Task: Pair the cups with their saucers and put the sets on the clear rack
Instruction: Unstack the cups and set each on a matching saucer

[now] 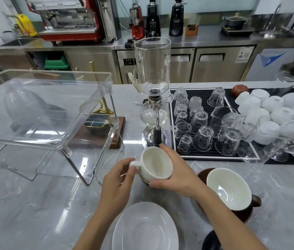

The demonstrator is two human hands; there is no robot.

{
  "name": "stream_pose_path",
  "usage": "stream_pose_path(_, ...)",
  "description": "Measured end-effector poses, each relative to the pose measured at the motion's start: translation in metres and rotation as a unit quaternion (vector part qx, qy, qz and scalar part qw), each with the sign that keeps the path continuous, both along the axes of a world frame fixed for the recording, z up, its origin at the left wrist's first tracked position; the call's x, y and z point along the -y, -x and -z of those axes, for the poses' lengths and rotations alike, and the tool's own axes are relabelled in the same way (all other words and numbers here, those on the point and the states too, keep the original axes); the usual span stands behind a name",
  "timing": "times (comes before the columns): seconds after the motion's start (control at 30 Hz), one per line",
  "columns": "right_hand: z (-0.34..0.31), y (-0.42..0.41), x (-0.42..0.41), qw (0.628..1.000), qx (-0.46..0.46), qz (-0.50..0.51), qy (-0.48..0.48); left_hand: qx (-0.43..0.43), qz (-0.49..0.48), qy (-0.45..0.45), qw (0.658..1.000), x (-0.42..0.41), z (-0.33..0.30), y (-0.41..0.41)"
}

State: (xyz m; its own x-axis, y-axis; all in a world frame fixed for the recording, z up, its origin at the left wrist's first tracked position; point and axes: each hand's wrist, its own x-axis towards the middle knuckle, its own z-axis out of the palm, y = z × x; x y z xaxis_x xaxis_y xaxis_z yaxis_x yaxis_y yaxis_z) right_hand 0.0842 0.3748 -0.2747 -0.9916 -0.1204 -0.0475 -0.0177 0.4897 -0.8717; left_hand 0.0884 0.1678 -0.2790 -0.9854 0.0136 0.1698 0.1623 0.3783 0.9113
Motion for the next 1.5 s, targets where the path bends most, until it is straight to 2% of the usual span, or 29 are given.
stream_pose_path(0.33, -0.005, 0.002, 0.004, 0.999, 0.0, 0.031, 0.033, 0.017, -0.018, -0.061, 0.998, -0.006, -0.001, 0.005)
stream_pose_path(0.6, -0.024, -0.005, 0.004, 0.995, -0.074, 0.044, 0.059, -0.02, -0.002, -0.102, 0.995, -0.007, -0.022, -0.003)
stream_pose_path(0.87, -0.03, -0.021, 0.008, 0.987, -0.103, 0.03, 0.123, -0.009, 0.014, -0.075, 0.997, 0.004, -0.03, -0.019)
stream_pose_path(0.97, -0.036, -0.03, 0.012, 0.981, -0.114, 0.036, 0.155, 0.008, 0.02, -0.1, 0.995, 0.006, -0.033, -0.025)
stream_pose_path(1.2, -0.048, -0.048, 0.012, 0.975, -0.094, -0.006, 0.201, 0.002, 0.016, -0.146, 0.989, 0.011, -0.044, -0.043)
stream_pose_path(1.5, -0.058, -0.062, 0.009, 0.982, -0.053, -0.077, 0.166, 0.002, 0.033, -0.185, 0.982, 0.026, -0.049, -0.065)
